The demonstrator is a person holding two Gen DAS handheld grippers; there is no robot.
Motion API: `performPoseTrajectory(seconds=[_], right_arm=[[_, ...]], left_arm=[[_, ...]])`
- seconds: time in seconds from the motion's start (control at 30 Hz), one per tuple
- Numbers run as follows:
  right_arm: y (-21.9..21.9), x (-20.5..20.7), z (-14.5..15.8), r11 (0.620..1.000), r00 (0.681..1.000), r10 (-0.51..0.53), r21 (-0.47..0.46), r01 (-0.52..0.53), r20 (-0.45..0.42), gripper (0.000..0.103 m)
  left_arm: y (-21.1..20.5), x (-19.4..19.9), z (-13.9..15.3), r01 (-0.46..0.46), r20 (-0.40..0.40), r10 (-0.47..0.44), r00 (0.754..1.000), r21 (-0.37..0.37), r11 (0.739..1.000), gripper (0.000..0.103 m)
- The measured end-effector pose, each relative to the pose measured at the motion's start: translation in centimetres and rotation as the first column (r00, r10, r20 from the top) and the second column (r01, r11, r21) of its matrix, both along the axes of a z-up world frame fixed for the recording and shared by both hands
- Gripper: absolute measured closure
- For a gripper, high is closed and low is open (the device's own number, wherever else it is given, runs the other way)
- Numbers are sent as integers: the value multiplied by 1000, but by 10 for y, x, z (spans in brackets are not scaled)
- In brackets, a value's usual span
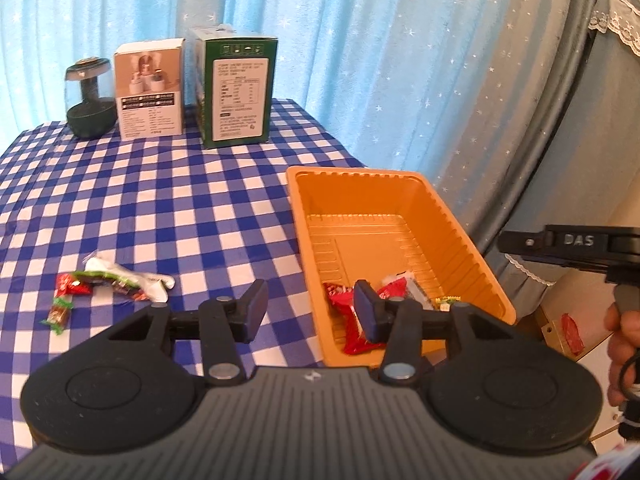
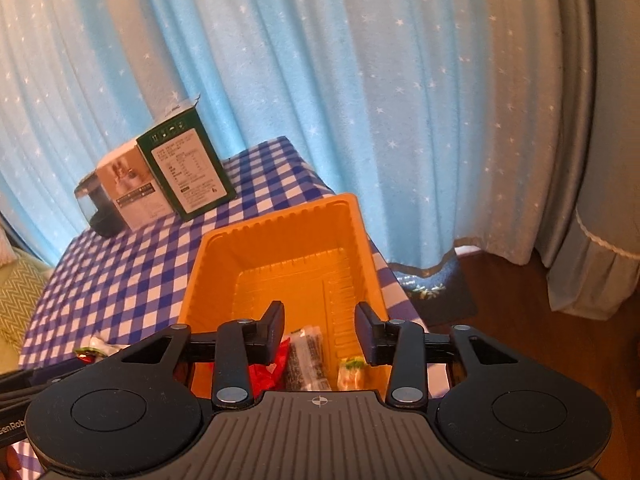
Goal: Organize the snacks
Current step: 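Open both tools to drop the snacks into the orange tray, then move both open tools back from the tray toward the remaining snacks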
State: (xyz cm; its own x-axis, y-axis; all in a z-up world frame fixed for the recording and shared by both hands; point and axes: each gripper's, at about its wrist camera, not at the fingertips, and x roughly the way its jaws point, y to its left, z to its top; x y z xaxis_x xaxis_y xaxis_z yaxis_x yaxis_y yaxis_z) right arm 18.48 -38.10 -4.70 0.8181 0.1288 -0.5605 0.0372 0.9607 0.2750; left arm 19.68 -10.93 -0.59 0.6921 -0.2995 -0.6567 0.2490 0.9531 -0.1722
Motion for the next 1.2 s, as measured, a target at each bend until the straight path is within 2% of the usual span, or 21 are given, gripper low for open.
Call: performPoseTrajectory(seconds=[0.13, 0.27, 0.57, 0.73, 1.2], right_arm=[[6, -18, 5, 1000, 1000, 1, -1, -1, -5, 59], [23, -33, 8, 999, 1000, 23, -26, -23, -2, 48], [72, -55, 7, 991, 995, 96, -94, -97, -16, 40], [96, -61, 2, 985, 990, 141, -101, -143, -23, 38], [143, -60, -3, 963, 971, 238, -119, -241, -39, 34]], left_arm=[[8, -12, 2, -6, -3, 6, 1000, 7, 1000, 57], [20, -24, 5, -19, -4, 19, 1000, 3, 1000, 55], [55, -51, 14, -67, 8, 67, 998, 9, 998, 49], [77, -63, 19, -100, 17, 100, 995, 17, 995, 44], [122, -80, 20, -190, 16, 189, 982, 28, 981, 38]])
